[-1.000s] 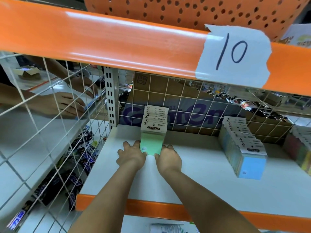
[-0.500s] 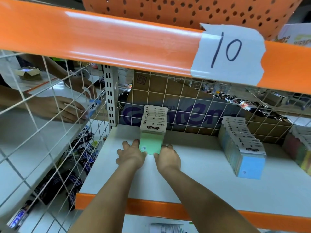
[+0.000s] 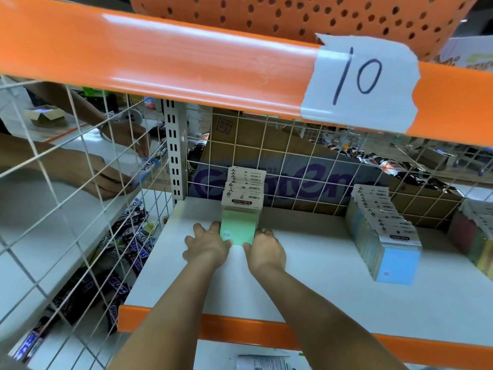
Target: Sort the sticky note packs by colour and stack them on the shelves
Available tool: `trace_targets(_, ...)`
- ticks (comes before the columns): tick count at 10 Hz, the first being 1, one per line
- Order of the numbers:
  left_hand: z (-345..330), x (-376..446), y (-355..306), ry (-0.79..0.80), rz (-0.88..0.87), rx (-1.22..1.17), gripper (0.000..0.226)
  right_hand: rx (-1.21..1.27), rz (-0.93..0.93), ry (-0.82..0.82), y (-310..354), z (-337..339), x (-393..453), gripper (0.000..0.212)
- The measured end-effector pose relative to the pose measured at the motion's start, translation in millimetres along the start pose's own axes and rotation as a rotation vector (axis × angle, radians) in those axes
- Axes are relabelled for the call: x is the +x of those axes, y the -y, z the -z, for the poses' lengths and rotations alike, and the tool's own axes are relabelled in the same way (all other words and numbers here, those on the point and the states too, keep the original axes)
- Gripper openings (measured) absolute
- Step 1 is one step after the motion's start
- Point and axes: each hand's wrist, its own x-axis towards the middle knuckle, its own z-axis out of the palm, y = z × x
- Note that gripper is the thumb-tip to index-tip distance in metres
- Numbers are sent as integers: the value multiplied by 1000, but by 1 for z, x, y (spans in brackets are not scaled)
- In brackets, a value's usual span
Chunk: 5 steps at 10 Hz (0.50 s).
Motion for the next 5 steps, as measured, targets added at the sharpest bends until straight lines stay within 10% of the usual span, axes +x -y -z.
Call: trace_targets(5,-4,-20,3,-40,-53,-18,64,161,-79,60,-9,6,-9,32)
